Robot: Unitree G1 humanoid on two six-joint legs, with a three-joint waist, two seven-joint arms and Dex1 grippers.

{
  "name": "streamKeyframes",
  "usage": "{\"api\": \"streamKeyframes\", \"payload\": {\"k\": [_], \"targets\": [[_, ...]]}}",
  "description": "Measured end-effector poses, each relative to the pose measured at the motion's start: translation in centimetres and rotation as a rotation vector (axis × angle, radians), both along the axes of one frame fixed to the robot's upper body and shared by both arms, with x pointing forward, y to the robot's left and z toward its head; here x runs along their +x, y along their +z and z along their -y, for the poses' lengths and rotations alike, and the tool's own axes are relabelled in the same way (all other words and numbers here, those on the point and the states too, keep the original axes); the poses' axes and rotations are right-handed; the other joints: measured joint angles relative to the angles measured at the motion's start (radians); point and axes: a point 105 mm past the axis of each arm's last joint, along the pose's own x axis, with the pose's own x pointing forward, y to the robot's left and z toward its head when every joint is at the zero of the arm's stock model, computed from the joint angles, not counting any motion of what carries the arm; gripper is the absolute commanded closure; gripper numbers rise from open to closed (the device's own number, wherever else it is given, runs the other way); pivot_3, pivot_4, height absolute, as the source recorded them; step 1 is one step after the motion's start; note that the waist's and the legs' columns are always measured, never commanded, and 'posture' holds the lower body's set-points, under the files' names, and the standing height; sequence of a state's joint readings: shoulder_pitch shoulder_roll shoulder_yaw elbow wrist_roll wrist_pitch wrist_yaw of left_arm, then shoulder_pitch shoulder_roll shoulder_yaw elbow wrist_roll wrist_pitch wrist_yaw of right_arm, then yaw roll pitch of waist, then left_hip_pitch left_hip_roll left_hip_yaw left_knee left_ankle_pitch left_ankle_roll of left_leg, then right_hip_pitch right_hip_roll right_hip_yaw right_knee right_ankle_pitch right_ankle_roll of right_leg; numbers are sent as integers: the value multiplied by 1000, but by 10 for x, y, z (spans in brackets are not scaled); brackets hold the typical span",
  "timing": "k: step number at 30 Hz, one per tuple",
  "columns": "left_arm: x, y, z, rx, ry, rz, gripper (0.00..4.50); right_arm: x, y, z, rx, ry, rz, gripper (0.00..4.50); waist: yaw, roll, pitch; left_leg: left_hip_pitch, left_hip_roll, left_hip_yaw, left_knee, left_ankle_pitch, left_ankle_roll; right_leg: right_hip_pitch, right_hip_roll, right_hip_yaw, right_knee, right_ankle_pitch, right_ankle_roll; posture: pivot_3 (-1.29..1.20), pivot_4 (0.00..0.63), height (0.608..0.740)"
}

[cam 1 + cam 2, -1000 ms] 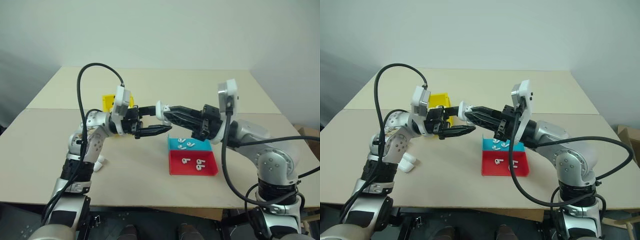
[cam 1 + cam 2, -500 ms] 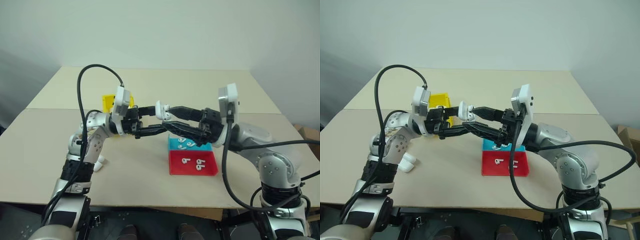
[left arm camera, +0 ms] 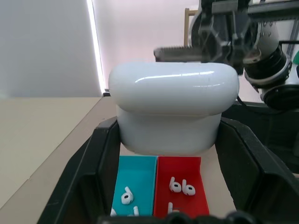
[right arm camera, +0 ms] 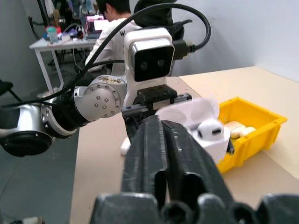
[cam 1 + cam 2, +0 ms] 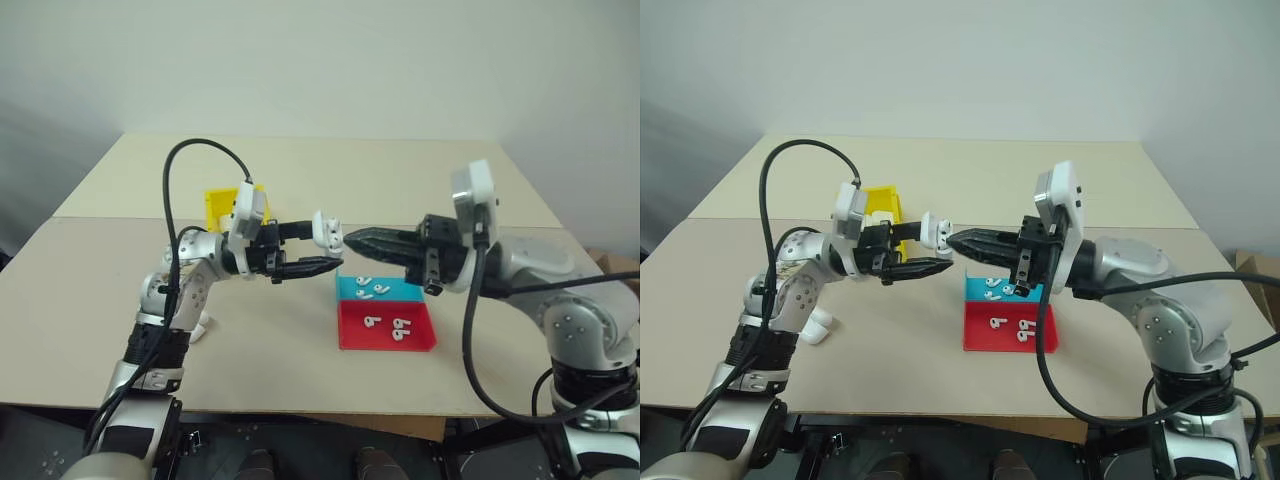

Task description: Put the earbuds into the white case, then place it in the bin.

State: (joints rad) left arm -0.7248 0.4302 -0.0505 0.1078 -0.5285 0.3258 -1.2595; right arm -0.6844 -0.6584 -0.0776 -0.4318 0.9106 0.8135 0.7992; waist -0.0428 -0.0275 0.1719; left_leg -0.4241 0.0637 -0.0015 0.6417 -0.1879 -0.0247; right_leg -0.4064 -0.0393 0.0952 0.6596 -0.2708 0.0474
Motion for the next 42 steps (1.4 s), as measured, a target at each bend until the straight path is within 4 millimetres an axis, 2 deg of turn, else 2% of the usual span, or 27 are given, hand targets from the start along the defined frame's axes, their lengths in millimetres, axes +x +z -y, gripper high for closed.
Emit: {"api": "streamKeyframes", "payload": {"k": [5,9,13,18,22,26,29,32,35,36,39,42], "targets": [[3,-12,9,37,15,-17,1734,13,19,-4,-101,-37,84,4466,-3,0,0,0,0,0,0,0,0,-1,0,0,0,0,0,0,150,740],[5,-21,16,92,27,-5,1734,16,30,-22,-257,-32,173,4466,-1,0,0,-1,0,0,-1,0,0,-2,0,0,0,0,0,0,150,740],[6,-22,20,102,22,8,1734,19,18,-40,-442,-5,236,4466,0,1,0,-2,0,1,-1,0,0,-2,0,0,0,0,0,0,150,740],[7,-20,20,99,26,24,1734,26,-11,-47,-596,24,259,4466,3,1,0,-3,0,1,0,0,0,-4,0,0,0,0,0,0,150,740],[10,-21,17,95,58,17,1734,32,-11,-38,-652,-14,322,4466,4,0,0,-5,0,1,0,0,0,-6,0,0,0,0,0,0,150,740],[14,-23,1,86,143,15,1734,39,-12,-18,-648,-83,288,4466,3,1,0,-5,0,1,0,0,0,-6,0,0,1,0,0,0,150,740],[16,-12,-10,32,228,49,1734,43,-14,-6,-602,-139,242,4466,2,1,0,-5,0,1,0,0,0,-7,0,0,2,0,0,0,150,740],[26,1,-20,-27,387,90,1734,47,-3,-4,-421,-203,188,4466,2,0,0,-5,0,0,1,0,0,-6,0,1,3,0,0,0,150,740],[51,8,-31,-86,664,75,1734,49,11,10,-259,-303,144,4466,10,0,0,-5,0,-1,2,0,0,-4,0,0,2,0,0,0,150,740],[64,10,-39,-108,789,47,1734,48,7,17,-228,-334,112,4466,21,-1,0,-5,0,-2,2,0,0,-3,-1,-1,2,0,0,0,150,740],[97,16,-84,-124,1162,-7,1734,45,-23,26,-223,-378,-32,4466,28,-1,0,-5,-2,-2,2,0,0,-4,-2,0,1,1,1,0,150,740],[111,13,-98,-107,1317,-41,1734,43,-28,25,-220,-388,-62,4466,28,-1,0,-5,-3,-2,2,0,0,-4,-2,0,2,1,1,0,150,740]]}}
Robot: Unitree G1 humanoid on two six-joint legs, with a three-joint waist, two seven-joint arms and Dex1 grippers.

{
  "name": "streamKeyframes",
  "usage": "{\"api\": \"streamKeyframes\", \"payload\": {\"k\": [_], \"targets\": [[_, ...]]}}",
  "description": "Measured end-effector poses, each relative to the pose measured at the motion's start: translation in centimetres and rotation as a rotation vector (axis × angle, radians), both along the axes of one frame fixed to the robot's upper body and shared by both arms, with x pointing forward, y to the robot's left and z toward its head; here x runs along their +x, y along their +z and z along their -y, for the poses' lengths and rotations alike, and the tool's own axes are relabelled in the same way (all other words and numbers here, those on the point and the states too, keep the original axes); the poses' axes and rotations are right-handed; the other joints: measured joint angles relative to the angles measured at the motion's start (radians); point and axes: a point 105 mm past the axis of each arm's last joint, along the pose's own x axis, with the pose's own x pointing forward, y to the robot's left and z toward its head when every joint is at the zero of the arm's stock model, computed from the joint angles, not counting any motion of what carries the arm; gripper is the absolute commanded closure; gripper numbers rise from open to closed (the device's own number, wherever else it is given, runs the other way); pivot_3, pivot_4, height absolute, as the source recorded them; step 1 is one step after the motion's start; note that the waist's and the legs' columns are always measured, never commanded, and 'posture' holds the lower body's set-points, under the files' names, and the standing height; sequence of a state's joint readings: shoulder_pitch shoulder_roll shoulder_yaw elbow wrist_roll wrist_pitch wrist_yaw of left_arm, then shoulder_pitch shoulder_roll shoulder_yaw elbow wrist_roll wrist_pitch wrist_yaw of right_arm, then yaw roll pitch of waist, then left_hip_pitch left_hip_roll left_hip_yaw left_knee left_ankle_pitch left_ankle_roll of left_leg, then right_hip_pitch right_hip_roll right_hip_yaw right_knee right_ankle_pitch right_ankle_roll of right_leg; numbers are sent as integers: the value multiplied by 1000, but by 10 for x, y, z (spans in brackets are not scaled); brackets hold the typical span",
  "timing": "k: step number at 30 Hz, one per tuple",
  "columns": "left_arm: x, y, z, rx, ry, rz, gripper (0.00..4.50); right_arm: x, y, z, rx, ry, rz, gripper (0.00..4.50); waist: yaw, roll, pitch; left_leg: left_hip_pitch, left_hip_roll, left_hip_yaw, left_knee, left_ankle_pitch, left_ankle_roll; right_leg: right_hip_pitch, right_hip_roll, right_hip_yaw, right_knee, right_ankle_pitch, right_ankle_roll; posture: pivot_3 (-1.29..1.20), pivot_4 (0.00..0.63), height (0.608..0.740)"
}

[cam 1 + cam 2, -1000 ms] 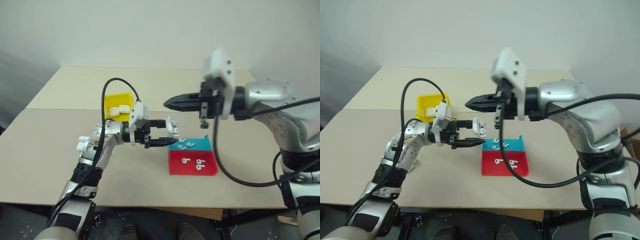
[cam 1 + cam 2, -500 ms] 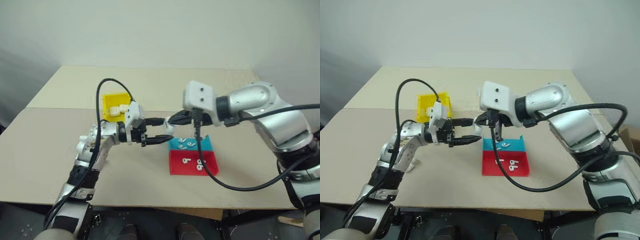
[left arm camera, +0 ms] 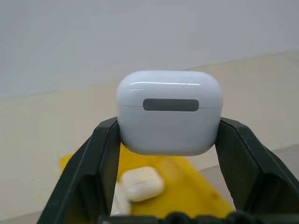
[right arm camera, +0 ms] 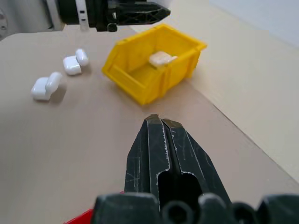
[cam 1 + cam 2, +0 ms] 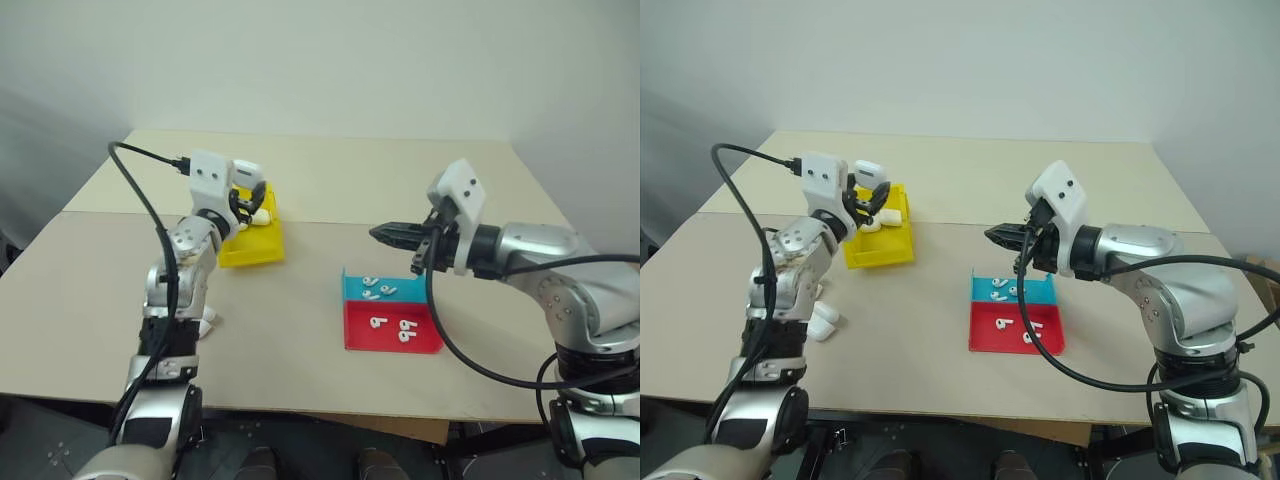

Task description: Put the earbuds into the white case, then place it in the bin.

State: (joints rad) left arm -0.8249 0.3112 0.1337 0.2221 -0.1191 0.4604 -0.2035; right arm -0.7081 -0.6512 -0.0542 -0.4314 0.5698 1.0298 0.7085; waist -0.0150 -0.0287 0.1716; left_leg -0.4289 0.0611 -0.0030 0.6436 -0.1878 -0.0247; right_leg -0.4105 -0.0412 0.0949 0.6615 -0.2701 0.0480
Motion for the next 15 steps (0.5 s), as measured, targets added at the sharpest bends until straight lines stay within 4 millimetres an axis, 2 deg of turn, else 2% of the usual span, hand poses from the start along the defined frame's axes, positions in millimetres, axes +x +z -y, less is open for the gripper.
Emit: {"api": "streamKeyframes", "payload": {"k": [2,4,9,12,15], "targets": [[17,-9,-6,1,107,-75,1734,-4,2,-6,11,7,13,4466,1,0,0,0,0,0,0,0,0,0,0,-1,0,0,0,0,150,740],[27,-20,-7,4,136,-135,1734,-7,2,-10,18,10,6,4466,1,0,0,0,-1,0,-1,0,0,0,0,-1,-2,0,0,0,150,740],[39,-44,6,64,119,-231,74,-7,-1,-7,-3,-19,-16,4500,1,0,0,-2,-1,0,-1,0,0,-1,-1,-1,-3,0,0,0,150,740],[40,-51,4,92,127,-254,25,-8,-4,-4,-20,-35,-24,4500,-1,0,0,-2,-1,0,-2,0,0,-2,-1,-1,-3,0,0,0,150,740],[38,-38,3,71,92,-198,25,-11,-8,-4,-22,-31,-32,4500,-3,0,0,-3,-1,0,-2,0,0,-2,-1,0,-1,0,0,0,150,740]]}}
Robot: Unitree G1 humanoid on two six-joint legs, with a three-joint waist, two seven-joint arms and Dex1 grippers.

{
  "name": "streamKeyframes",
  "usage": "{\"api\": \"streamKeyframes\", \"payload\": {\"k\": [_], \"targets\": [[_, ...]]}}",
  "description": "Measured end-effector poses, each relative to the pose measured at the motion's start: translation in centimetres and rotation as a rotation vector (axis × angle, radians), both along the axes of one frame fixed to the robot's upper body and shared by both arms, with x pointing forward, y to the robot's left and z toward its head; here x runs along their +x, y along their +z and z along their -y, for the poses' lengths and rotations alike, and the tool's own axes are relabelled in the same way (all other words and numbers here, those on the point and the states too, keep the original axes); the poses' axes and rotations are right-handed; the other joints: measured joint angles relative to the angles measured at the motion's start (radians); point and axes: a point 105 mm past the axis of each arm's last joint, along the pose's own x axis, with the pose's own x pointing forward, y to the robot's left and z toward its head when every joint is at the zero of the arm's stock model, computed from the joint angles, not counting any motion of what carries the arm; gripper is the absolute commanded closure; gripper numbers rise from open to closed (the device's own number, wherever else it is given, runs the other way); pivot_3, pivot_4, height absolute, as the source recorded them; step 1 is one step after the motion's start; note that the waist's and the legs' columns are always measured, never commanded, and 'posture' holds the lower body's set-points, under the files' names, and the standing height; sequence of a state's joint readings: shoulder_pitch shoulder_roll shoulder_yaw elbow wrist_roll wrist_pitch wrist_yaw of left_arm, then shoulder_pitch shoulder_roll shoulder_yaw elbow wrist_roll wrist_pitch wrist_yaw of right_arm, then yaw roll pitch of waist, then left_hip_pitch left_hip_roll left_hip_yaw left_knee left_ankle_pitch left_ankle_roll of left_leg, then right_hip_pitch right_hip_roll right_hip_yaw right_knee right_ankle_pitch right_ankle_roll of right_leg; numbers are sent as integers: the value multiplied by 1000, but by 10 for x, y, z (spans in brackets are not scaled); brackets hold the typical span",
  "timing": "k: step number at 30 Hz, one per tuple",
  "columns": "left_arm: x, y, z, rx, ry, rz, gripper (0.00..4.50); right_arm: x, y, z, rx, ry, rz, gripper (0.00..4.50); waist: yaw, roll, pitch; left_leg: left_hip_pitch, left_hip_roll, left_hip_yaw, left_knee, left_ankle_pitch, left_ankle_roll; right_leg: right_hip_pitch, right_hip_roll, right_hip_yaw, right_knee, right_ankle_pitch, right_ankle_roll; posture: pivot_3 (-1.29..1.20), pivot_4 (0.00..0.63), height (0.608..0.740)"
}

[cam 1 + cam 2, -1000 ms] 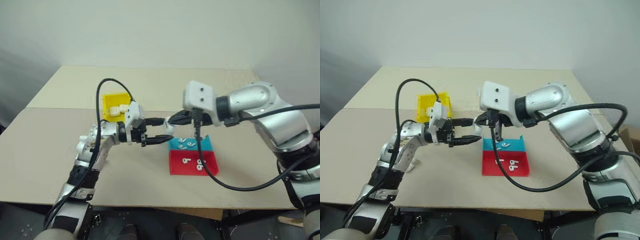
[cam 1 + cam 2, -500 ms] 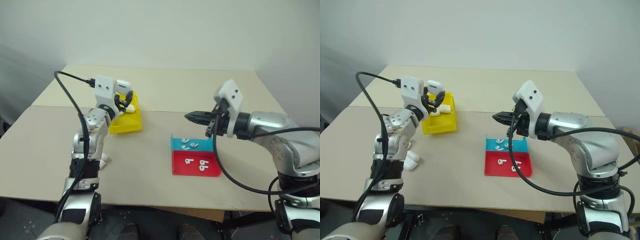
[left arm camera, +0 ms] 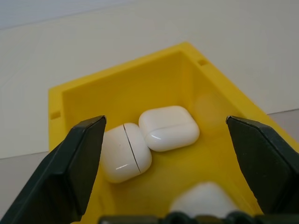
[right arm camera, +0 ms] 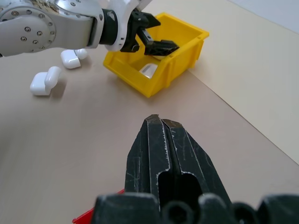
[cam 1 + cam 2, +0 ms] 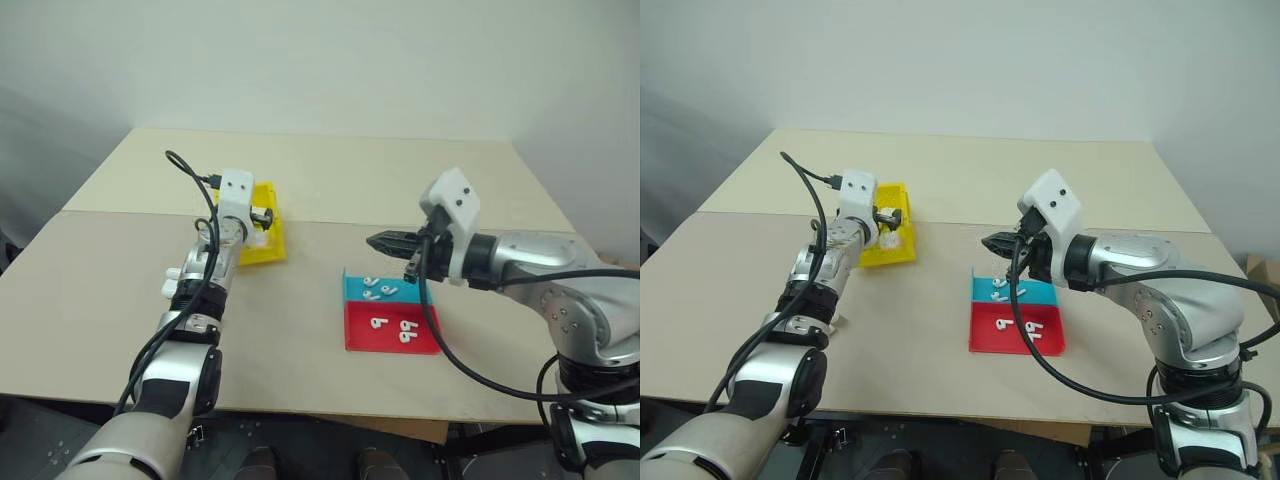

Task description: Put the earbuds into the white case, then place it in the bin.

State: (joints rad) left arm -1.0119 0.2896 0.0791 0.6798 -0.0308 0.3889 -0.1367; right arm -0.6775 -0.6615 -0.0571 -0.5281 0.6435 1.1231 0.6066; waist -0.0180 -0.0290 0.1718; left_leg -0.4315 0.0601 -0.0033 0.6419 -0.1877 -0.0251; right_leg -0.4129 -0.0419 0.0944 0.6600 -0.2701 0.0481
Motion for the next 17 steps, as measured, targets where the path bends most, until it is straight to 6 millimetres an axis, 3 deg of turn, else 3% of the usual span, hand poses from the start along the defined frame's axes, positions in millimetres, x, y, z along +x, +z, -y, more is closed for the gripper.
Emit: {"api": "streamKeyframes", "payload": {"k": [4,7,11,14,17], "targets": [[-21,39,-8,-83,-162,160,25,-7,-5,10,20,-10,-2,4500,-3,0,0,0,0,0,-1,0,0,0,0,0,0,0,0,0,150,740],[-58,57,-13,-47,-389,268,25,-17,-9,26,64,-10,31,4500,-2,0,0,1,0,1,-2,0,-1,0,0,0,0,0,0,0,150,740],[-119,42,-13,29,-691,306,25,-35,-31,46,41,9,25,4500,-1,0,0,5,0,2,-1,0,-1,5,-2,0,-1,0,0,0,150,740],[-165,14,-16,104,-935,123,25,-50,-43,60,-14,42,7,4500,-5,0,0,10,2,2,-1,1,-1,9,-1,0,-1,-1,1,0,150,740],[-198,15,-18,118,-1090,11,25,-60,-49,71,-80,66,0,4500,-4,0,0,12,2,3,-1,1,-1,11,-1,0,-3,-4,6,0,150,740]]}}
